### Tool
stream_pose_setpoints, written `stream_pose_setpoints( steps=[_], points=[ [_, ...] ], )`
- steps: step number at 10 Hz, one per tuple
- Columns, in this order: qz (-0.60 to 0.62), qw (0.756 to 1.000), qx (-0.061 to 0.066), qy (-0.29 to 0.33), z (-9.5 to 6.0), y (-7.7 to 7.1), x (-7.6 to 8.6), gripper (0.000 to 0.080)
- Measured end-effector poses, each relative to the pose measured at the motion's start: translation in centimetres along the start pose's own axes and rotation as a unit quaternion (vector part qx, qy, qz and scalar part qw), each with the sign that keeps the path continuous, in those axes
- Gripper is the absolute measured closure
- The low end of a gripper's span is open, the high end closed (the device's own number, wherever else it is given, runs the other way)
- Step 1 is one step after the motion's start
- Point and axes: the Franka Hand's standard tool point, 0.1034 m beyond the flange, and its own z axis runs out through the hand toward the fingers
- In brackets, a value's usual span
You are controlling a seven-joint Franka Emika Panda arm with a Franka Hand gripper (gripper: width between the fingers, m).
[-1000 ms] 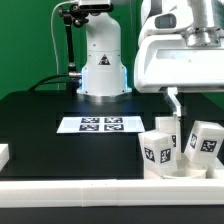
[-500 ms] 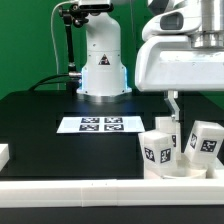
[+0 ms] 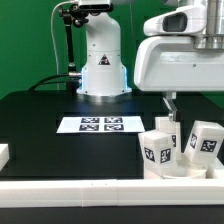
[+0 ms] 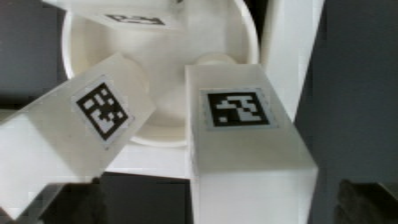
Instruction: Assemble stool
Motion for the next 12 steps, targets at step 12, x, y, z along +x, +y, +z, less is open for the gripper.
stream_pose_setpoints(
  steps=[12],
  points=[
    [-0.028,0.999,-0.019,0.003,0.61,-0.10,-0.05,0.0462]
  ],
)
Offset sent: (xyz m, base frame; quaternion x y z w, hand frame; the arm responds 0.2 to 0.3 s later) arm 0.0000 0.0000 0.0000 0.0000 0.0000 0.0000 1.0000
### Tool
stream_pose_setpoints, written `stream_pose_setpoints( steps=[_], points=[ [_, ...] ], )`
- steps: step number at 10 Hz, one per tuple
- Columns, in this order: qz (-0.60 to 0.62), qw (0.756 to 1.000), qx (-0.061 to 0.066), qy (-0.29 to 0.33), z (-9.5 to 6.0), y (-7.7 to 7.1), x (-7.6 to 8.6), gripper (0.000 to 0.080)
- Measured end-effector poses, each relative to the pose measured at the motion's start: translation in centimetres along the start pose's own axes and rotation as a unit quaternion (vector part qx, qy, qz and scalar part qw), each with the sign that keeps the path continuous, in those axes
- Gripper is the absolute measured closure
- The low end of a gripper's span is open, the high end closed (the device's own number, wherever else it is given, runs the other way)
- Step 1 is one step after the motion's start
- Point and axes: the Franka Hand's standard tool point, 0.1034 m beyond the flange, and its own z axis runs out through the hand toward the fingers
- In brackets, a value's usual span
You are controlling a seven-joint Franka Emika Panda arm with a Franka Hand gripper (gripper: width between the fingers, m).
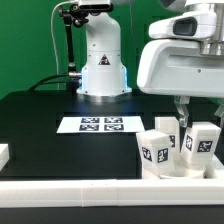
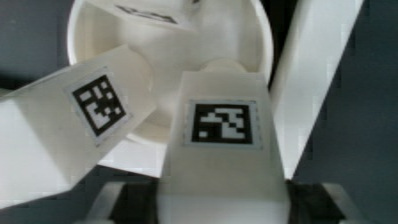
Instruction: Assemble stool
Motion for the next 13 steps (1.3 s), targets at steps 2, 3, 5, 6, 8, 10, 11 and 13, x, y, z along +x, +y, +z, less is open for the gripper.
stream_pose_setpoints(
  steps=[2,3,5,6,8,10,11,13],
  points=[
    [-0.002,1.000,0.003,0.005,0.1,0.8,0.2,0.0462],
    [0.036,0.999,0.010,0.015,0.2,1.4,0.4,0.0462],
    [0.097,0.994,0.021,0.043,0.3,1.6,0.7,0.0462],
    [0.129,0.990,0.023,0.053,0.3,1.6,0.8,0.0462],
    [0.186,0.980,0.028,0.059,0.3,1.7,1.1,0.0462],
    [0.254,0.965,0.034,0.057,0.2,1.6,1.1,0.0462],
    [0.277,0.959,0.035,0.056,0.2,1.7,1.1,0.0462],
    [0.377,0.924,0.050,0.052,0.3,1.8,0.8,0.0462]
  ],
)
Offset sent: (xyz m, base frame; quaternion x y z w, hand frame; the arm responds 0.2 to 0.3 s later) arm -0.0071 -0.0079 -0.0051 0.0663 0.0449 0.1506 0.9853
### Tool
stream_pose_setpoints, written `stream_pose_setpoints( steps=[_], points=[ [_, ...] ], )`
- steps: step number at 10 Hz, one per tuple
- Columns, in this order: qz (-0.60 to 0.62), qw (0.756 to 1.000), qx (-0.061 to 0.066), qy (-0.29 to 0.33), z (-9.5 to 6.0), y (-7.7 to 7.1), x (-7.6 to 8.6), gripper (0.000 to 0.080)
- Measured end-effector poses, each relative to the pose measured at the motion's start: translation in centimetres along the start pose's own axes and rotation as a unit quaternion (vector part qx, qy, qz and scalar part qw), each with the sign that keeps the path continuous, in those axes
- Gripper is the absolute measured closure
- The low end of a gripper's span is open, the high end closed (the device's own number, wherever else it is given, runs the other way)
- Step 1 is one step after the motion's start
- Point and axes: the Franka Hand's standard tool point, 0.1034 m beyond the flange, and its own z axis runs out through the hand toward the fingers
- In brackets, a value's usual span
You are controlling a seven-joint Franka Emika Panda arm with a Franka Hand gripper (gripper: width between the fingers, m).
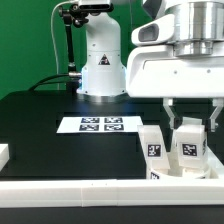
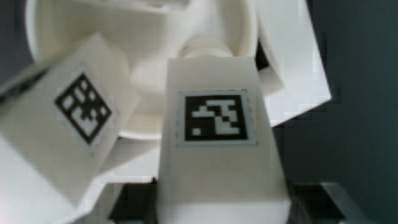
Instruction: Assemble stool
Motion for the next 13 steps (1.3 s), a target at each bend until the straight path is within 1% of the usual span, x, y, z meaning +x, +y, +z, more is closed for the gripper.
stream_pose_setpoints(
  steps=[2,4,8,10,13],
  points=[
    [0.081,0.997,0.000,-0.001,0.04,-0.27,-0.65,0.0462],
    [0.163,0.987,-0.003,0.001,0.01,-0.32,-0.87,0.0461],
    [0.290,0.957,-0.003,-0.005,0.02,-0.05,-0.73,0.0459],
    [0.358,0.934,0.000,-0.014,0.05,0.09,-0.71,0.0459],
    [0.483,0.875,0.002,-0.028,0.07,-0.14,-0.93,0.0459]
  ],
)
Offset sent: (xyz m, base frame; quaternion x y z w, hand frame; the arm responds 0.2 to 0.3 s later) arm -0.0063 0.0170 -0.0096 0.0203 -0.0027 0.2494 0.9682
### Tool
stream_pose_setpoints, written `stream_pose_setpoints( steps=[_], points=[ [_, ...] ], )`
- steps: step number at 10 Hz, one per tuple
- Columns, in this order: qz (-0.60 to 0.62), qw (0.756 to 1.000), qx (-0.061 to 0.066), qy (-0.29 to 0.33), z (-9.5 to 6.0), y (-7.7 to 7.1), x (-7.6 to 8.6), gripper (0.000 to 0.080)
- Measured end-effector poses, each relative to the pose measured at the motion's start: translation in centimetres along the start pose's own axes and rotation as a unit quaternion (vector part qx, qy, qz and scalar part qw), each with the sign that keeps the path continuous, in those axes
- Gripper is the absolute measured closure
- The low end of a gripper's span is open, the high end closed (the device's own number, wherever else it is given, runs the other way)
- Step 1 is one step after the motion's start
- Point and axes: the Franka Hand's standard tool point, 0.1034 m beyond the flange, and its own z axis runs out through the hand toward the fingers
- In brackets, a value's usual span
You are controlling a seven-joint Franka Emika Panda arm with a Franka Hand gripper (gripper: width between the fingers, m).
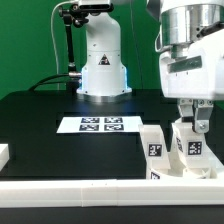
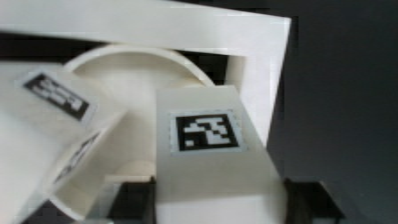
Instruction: Assemble stool
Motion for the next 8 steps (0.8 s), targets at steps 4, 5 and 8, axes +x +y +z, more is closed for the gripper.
stream_pose_setpoints(
  steps=[4,5,8],
  points=[
    [0.138,0.990,0.001,-0.014,-0.01,0.05,-0.54,0.0459],
    [0.160,0.987,0.001,-0.016,-0.01,0.03,-0.55,0.0459],
    [0.215,0.976,0.000,-0.026,0.01,0.01,-0.54,0.0459]
  ],
)
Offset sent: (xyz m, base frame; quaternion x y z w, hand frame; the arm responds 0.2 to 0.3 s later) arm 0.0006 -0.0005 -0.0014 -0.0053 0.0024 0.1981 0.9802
